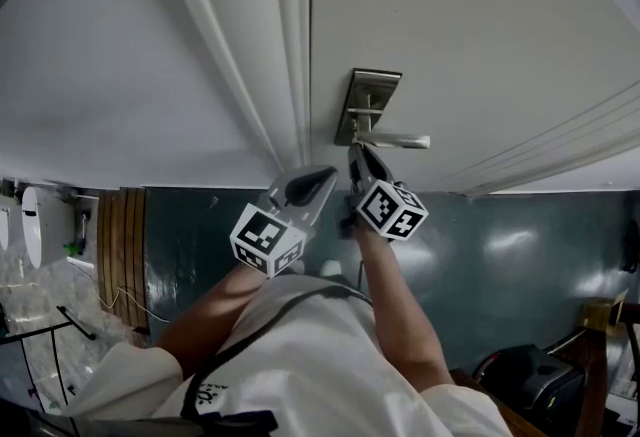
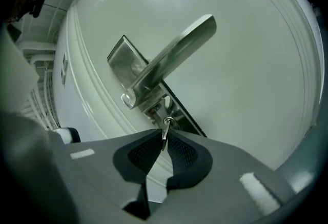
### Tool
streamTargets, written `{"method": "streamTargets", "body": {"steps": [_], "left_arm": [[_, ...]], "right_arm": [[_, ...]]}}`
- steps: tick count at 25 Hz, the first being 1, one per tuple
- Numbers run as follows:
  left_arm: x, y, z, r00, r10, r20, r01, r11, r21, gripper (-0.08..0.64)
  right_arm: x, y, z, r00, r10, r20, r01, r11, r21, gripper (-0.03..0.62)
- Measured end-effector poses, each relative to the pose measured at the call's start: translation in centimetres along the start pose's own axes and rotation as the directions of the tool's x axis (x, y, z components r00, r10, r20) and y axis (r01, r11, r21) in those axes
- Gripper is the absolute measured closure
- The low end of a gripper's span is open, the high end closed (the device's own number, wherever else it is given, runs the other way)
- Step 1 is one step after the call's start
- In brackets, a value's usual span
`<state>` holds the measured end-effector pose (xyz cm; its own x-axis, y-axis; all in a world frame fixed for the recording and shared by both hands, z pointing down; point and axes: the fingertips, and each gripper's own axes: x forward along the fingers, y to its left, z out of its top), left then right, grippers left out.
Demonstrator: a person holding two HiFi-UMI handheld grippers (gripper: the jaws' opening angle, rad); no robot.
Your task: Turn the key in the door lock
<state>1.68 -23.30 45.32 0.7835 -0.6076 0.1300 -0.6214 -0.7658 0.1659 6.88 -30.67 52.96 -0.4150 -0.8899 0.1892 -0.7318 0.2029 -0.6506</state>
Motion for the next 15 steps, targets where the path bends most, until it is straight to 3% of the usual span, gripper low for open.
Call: {"method": "streamTargets", "body": {"steps": [5,10,15], "left_arm": [[-0.6,0.0,-0.3,1.0,0.004,-0.004,-0.004,1.0,0.006,0.555],[-1.1,-0.7,-0.2,1.0,-0.007,-0.003,0.007,1.0,0.011,0.555],[-1.6,-1.3,0.1,1.0,-0.021,0.008,0.021,1.0,0.022,0.555]], "right_arm": [[0.0,0.2,0.0,0.999,-0.034,-0.007,0.033,0.993,-0.109,0.551],[-0.1,0.3,-0.2,0.997,-0.08,-0.012,0.075,0.968,-0.24,0.549],[0.0,0.3,-0.2,0.994,-0.113,-0.009,0.105,0.945,-0.309,0.548]]}}
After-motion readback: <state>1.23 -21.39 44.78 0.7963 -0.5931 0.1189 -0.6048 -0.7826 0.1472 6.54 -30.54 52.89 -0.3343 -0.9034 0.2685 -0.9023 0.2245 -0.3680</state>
